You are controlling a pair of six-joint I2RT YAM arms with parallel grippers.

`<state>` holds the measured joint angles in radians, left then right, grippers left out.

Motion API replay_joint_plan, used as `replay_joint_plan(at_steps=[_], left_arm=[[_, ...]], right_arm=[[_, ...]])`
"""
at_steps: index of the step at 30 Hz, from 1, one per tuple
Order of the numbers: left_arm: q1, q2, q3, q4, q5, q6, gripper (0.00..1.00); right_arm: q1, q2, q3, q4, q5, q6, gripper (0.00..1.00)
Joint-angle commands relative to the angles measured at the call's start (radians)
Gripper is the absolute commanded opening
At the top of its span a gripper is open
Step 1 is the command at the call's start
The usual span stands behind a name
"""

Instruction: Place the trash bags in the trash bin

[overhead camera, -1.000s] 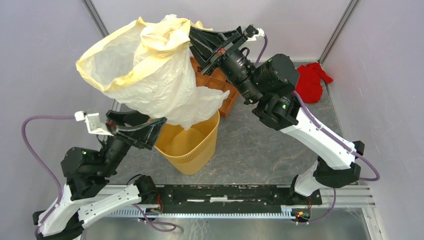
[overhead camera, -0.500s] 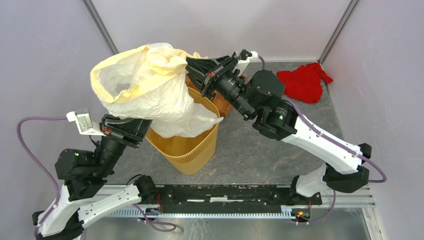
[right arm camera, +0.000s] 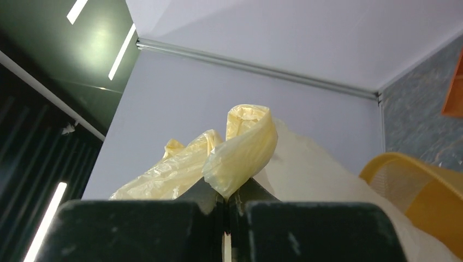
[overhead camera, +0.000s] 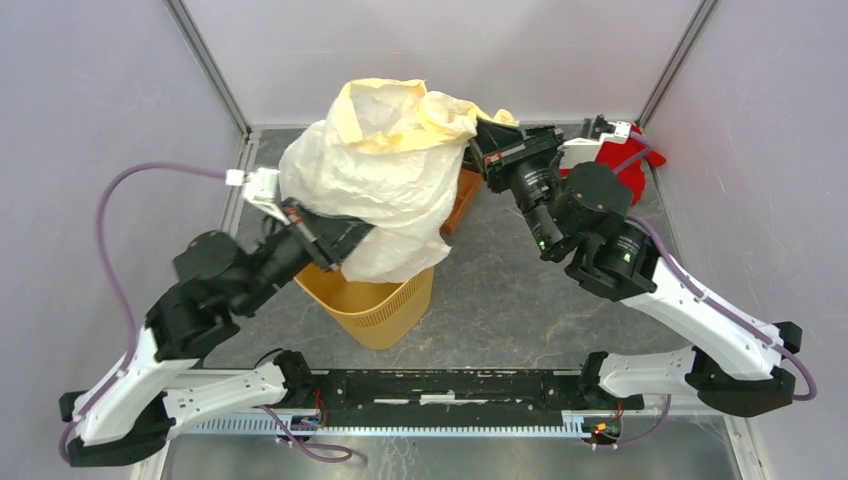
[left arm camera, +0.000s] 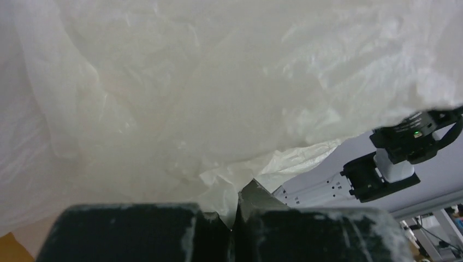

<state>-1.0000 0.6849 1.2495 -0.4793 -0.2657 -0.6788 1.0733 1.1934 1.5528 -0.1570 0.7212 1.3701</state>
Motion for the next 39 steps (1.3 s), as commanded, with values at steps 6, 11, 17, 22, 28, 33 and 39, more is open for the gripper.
replay_joint_plan(at_steps=[6, 11, 17, 22, 28, 33, 39], left_arm=[[-0.002, 0.060, 0.180, 0.141, 0.283, -0.102, 0.02], [-0.002, -0.024, 0.086, 0.240, 0.278, -0.192, 0.02], [-0.002, -0.082, 0.033, 0.166, 0.124, -0.229, 0.02], [-0.002, -0.064, 0.061, -0.041, -0.130, -0.167, 0.02], [-0.002, -0.037, 0.074, -0.131, -0.464, 0.043, 0.02], [-0.001, 0.067, 0.100, -0.139, -0.614, 0.225, 0.02], [-0.002, 0.065, -0.017, -0.135, -0.690, 0.269, 0.02]], right_arm=[[0.001, -0.048, 0.052, 0.098, 0.089, -0.351, 0.01], [0.002, -0.055, 0.047, 0.096, 0.110, -0.364, 0.01], [0.001, -0.003, 0.063, 0.106, 0.069, -0.344, 0.01], [0.001, 0.071, 0.093, 0.137, 0.087, -0.387, 0.01], [0.000, 0.134, 0.064, 0.283, 0.098, -0.445, 0.01], [-0.001, 0.214, 0.075, 0.398, 0.077, -0.526, 0.01], [-0.010, 0.246, 0.007, 0.482, 0.069, -0.588, 0.01]])
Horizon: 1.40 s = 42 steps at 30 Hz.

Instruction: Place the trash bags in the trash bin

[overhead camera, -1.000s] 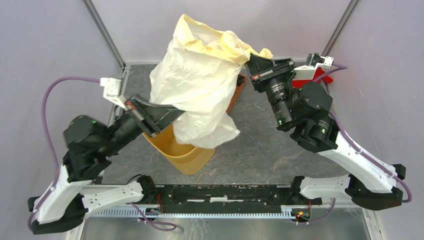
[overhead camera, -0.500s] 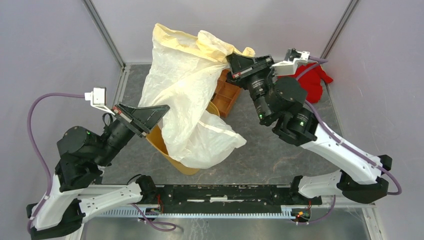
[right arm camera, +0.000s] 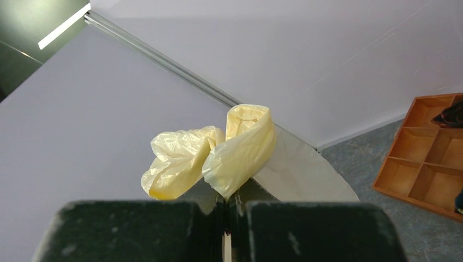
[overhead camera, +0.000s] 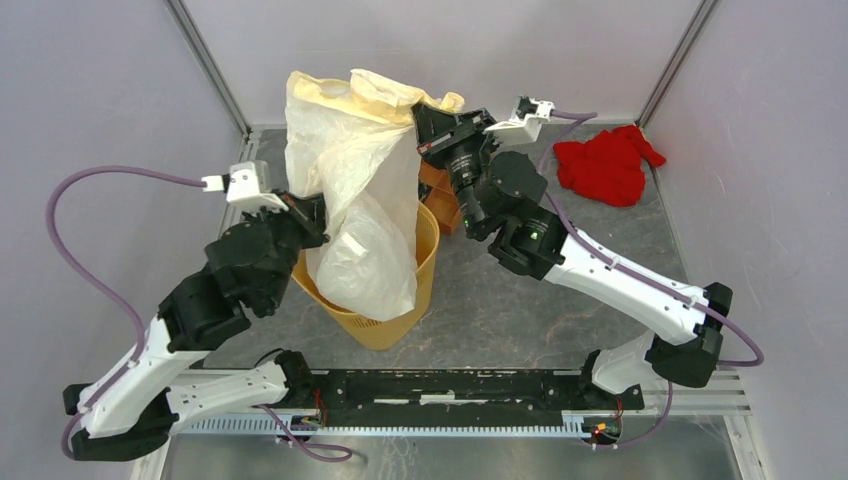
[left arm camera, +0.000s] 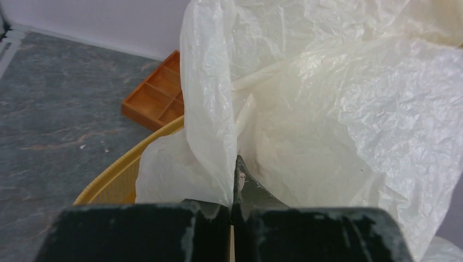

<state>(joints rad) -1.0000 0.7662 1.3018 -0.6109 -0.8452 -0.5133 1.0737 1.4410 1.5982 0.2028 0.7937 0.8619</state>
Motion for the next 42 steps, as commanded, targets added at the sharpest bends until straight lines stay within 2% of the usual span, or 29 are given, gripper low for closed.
replay_joint_plan(at_steps=[1, 3, 5, 8, 9, 12, 14, 17, 19, 21, 22, 24, 28, 30, 33, 35, 38, 42], left_arm=[[-0.002, -0.016, -0.083, -0.012, -0.098, 0.098, 0.02], [-0.002, -0.005, -0.054, -0.086, -0.062, 0.065, 0.08], [-0.002, 0.021, 0.070, -0.217, 0.000, -0.004, 0.16], [-0.002, 0.029, 0.213, -0.369, 0.121, -0.036, 0.61], [-0.002, 0.028, 0.252, -0.408, 0.156, -0.048, 0.72], [-0.002, 0.013, 0.348, -0.491, 0.239, -0.069, 0.93], [-0.002, -0.009, 0.390, -0.496, 0.290, -0.067, 0.97], [-0.002, -0.053, 0.377, -0.355, 0.481, -0.011, 0.94], [-0.002, -0.069, 0.326, -0.222, 0.740, 0.025, 0.88], [-0.002, -0.049, 0.273, -0.117, 0.960, 0.037, 0.87], [-0.002, -0.027, 0.254, -0.092, 1.028, 0.041, 0.87], [-0.002, 0.017, 0.227, -0.086, 1.057, 0.051, 0.84], [-0.002, 0.066, 0.119, -0.068, 0.954, 0.039, 0.64], [-0.002, 0.097, 0.088, -0.105, 0.817, 0.021, 0.62], [-0.002, 0.165, 0.060, -0.219, 0.470, -0.059, 0.58], [-0.002, 0.217, 0.039, -0.279, 0.325, -0.087, 0.57], [-0.002, 0.270, -0.003, -0.289, 0.226, -0.109, 0.54], [0.001, 0.254, -0.103, -0.247, 0.163, -0.119, 0.53]], right_arm=[[-0.016, 0.003, -0.047, 0.132, -0.005, -0.083, 0.01], [-0.026, 0.018, -0.048, 0.126, -0.007, -0.087, 0.01], [-0.033, 0.025, -0.045, 0.112, -0.010, -0.084, 0.01], [-0.037, 0.012, -0.058, 0.119, 0.003, -0.092, 0.01], [-0.042, 0.009, -0.065, 0.129, 0.006, -0.097, 0.01], [-0.058, 0.007, -0.064, 0.128, -0.003, -0.091, 0.01], [-0.062, 0.009, -0.060, 0.121, -0.017, -0.079, 0.01], [-0.061, 0.010, -0.061, 0.114, -0.040, -0.060, 0.01], [-0.062, 0.009, -0.065, 0.106, -0.049, -0.046, 0.01], [-0.062, 0.003, -0.073, 0.104, -0.051, -0.036, 0.01], [-0.061, 0.000, -0.079, 0.104, -0.051, -0.029, 0.01], [-0.062, -0.004, -0.080, 0.098, -0.054, -0.022, 0.01], [-0.062, -0.013, -0.081, 0.084, -0.070, -0.006, 0.01], [-0.062, -0.018, -0.082, 0.080, -0.078, -0.003, 0.01], [-0.061, -0.031, -0.101, 0.086, -0.091, 0.000, 0.01], [-0.061, -0.038, -0.119, 0.093, -0.093, 0.001, 0.01], [-0.061, -0.049, -0.143, 0.095, -0.090, -0.002, 0.01], [-0.061, -0.067, -0.175, 0.100, -0.101, -0.011, 0.01]])
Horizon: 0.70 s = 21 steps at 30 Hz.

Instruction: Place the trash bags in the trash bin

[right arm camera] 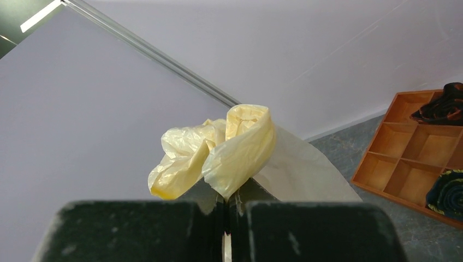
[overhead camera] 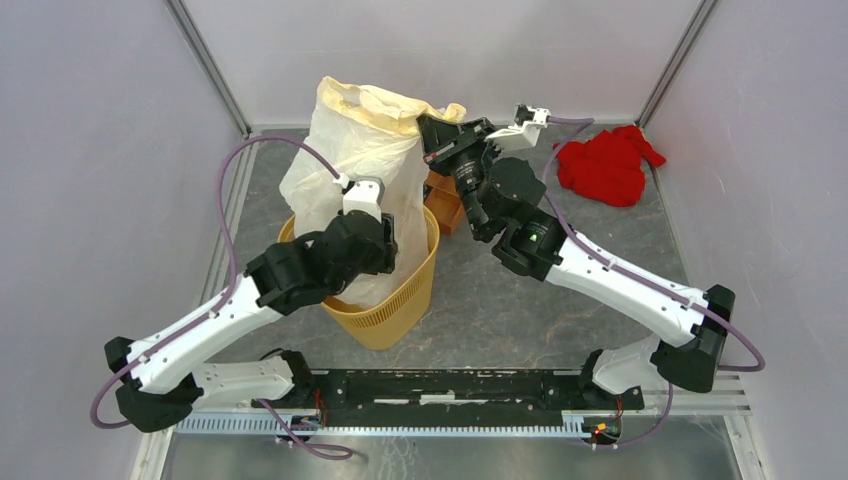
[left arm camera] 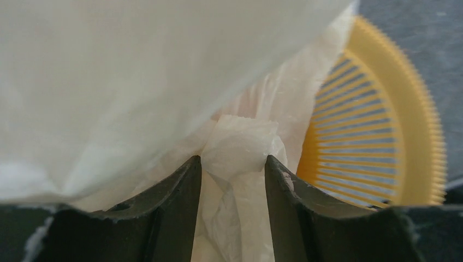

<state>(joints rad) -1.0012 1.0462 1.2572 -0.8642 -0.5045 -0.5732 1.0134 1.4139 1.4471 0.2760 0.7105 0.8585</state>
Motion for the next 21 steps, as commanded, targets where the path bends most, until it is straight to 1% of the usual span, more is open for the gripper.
replay_joint_plan(at_steps=[1, 4, 5, 8, 10, 12, 14, 15, 17, 18, 19, 20, 21], left_arm=[[0.003, -0.032, -0.077, 0.014, -0.172, -0.061, 0.53], [0.003, -0.048, -0.171, 0.078, -0.129, -0.054, 0.54], [0.003, -0.047, -0.197, 0.086, -0.118, -0.055, 0.57], [0.003, -0.040, -0.219, 0.083, -0.056, -0.045, 0.72], [0.001, -0.073, -0.216, 0.082, -0.007, -0.027, 0.80], [0.001, -0.151, -0.220, 0.115, 0.040, 0.012, 0.88], [0.002, -0.258, -0.219, 0.159, 0.117, 0.077, 0.99], [0.001, -0.299, -0.208, 0.171, 0.146, 0.103, 1.00], [0.002, -0.357, -0.166, 0.176, 0.274, 0.164, 1.00], [0.002, -0.378, -0.130, 0.175, 0.396, 0.194, 1.00], [0.002, -0.396, -0.104, 0.169, 0.467, 0.207, 1.00], [0.001, -0.415, -0.081, 0.170, 0.507, 0.208, 1.00], [0.002, -0.430, -0.059, 0.168, 0.523, 0.201, 1.00]], right_arm=[[-0.002, -0.043, -0.033, 0.031, -0.030, -0.009, 0.01], [-0.002, -0.052, -0.071, 0.049, -0.077, -0.018, 0.01], [-0.002, -0.056, -0.091, 0.055, -0.091, -0.018, 0.01], [-0.002, -0.069, -0.147, 0.069, -0.137, -0.022, 0.01], [-0.002, -0.075, -0.171, 0.068, -0.178, -0.033, 0.01], [-0.002, -0.080, -0.178, 0.055, -0.212, -0.053, 0.01], [-0.001, -0.084, -0.177, 0.032, -0.231, -0.087, 0.01], [0.000, -0.086, -0.177, 0.022, -0.234, -0.105, 0.01], [-0.001, -0.093, -0.178, 0.004, -0.254, -0.160, 0.01], [-0.001, -0.096, -0.179, -0.005, -0.275, -0.200, 0.01], [-0.003, -0.102, -0.183, -0.009, -0.305, -0.249, 0.01], [-0.002, -0.106, -0.189, -0.010, -0.344, -0.296, 0.00], [-0.003, -0.111, -0.194, -0.008, -0.415, -0.349, 0.01]])
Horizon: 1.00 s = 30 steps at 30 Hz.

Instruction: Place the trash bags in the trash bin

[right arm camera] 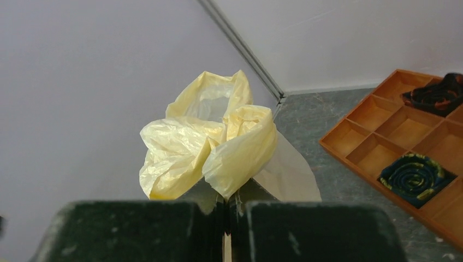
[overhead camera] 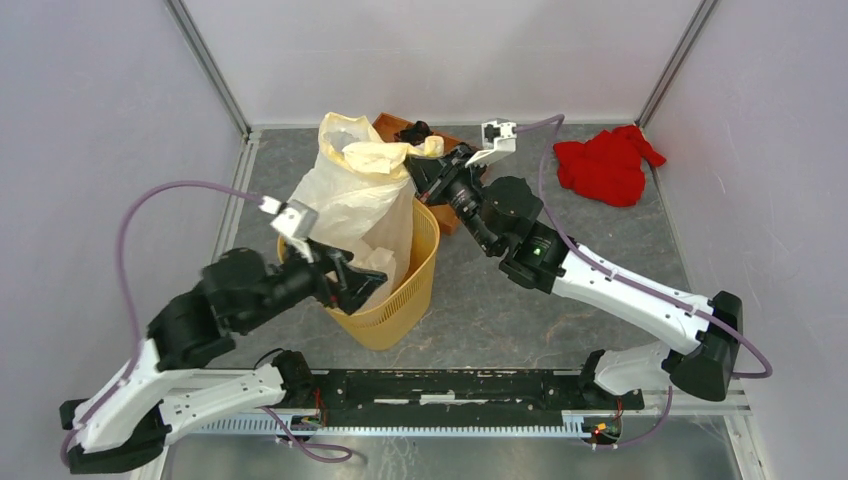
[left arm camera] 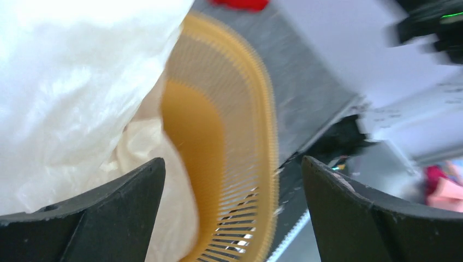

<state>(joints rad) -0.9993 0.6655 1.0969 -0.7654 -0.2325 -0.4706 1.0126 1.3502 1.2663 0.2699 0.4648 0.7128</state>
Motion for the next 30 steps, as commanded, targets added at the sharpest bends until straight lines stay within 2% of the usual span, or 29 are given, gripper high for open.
replay_joint_plan(at_steps=[1, 4, 7, 11, 13, 14, 17, 20, 24, 26, 30], left_arm=[[0.000, -0.058, 0.123, 0.057, 0.240, 0.088, 1.00], [0.000, -0.064, 0.194, -0.003, 0.040, 0.005, 0.98], [-0.001, -0.076, 0.253, -0.117, -0.293, -0.218, 0.98], [-0.001, -0.106, 0.258, -0.159, -0.476, -0.317, 0.96], [0.000, -0.094, 0.265, -0.209, -0.551, -0.365, 0.95], [0.000, -0.087, 0.262, -0.227, -0.577, -0.384, 0.95], [0.000, -0.073, 0.236, -0.240, -0.632, -0.416, 0.94], [0.000, -0.042, 0.207, -0.219, -0.660, -0.401, 0.93], [0.000, 0.051, 0.218, -0.209, -0.659, -0.360, 0.84], [0.000, 0.114, 0.246, -0.225, -0.652, -0.352, 0.78], [0.001, 0.218, 0.271, -0.259, -0.658, -0.352, 0.78]], right_arm=[[-0.002, -0.048, -0.014, 0.000, -0.234, -0.243, 0.01], [-0.002, -0.049, -0.021, -0.024, -0.409, -0.274, 0.01], [-0.002, -0.046, -0.034, -0.107, -0.476, -0.219, 0.00], [-0.002, -0.056, -0.085, -0.149, -0.580, -0.165, 0.01], [-0.003, -0.061, -0.119, -0.124, -0.633, -0.152, 0.04], [-0.002, -0.059, -0.119, -0.132, -0.642, -0.155, 0.07], [-0.003, -0.049, -0.103, -0.187, -0.644, -0.177, 0.09], [-0.002, -0.040, -0.106, -0.213, -0.640, -0.191, 0.13], [-0.011, -0.035, -0.105, -0.264, -0.621, -0.222, 0.21], [-0.025, -0.039, -0.105, -0.318, -0.568, -0.227, 0.26], [-0.061, -0.041, -0.092, -0.415, -0.488, -0.277, 0.31]])
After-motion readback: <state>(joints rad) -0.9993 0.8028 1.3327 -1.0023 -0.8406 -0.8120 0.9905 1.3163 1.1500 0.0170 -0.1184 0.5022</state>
